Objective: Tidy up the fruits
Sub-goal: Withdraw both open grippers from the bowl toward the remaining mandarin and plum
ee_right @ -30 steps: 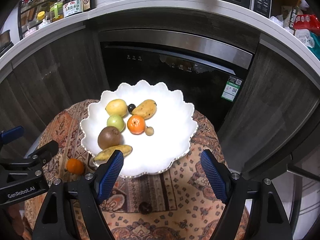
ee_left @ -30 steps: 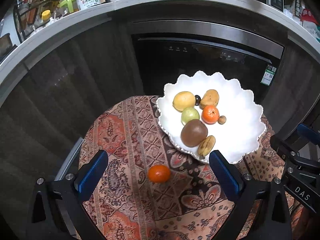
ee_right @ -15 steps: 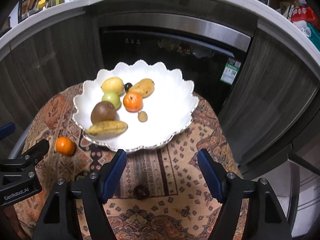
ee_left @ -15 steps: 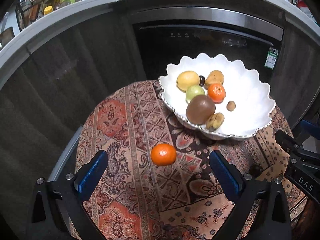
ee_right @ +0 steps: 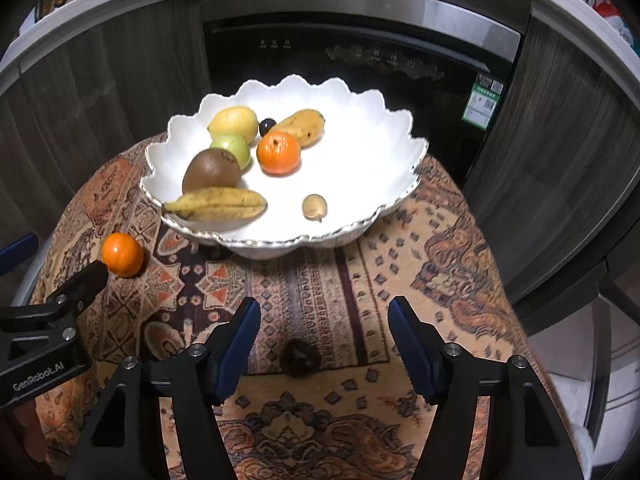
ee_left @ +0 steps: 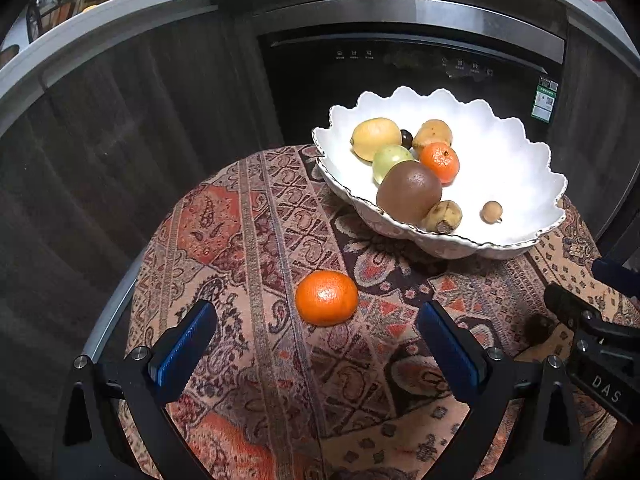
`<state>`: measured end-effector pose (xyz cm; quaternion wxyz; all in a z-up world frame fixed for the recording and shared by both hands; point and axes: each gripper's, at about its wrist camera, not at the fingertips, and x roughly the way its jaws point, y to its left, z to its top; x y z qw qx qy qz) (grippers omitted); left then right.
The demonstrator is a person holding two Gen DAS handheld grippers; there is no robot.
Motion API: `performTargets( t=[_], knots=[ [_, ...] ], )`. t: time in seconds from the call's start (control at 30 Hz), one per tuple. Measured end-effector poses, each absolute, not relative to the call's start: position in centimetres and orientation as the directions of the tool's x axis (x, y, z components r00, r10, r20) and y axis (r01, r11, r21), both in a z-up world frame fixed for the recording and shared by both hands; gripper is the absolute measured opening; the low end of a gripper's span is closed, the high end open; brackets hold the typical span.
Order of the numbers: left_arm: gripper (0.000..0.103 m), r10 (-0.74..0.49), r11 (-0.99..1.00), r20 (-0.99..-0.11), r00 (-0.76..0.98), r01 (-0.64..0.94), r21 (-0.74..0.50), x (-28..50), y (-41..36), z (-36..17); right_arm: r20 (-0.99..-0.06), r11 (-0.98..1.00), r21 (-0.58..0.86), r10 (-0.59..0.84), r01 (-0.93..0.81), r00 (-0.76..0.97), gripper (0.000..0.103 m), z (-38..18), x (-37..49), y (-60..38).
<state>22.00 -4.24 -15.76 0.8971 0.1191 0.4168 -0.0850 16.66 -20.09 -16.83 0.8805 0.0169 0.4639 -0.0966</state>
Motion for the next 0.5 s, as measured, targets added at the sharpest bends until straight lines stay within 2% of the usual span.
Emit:
performTargets(
  t=[0.3, 0.5],
  knots=[
    [0.102, -0.057, 0.965, -0.781, 0.621, 0.234, 0.115, 24.4, -3.7, -18.1, -0.841, 0.965, -0.034, -0.168, 0.259, 0.515, 0.067, -18.6, 17.1, -19.3],
    [0.095, -0.064, 0.964, -0.794, 0.605, 0.244, 0.108, 25.3, -3.6, -19.6, -0.86, 0.96, -0.047, -0.179, 0.276, 0.477, 0.065, -20.3, 17.5, -19.2]
  ],
)
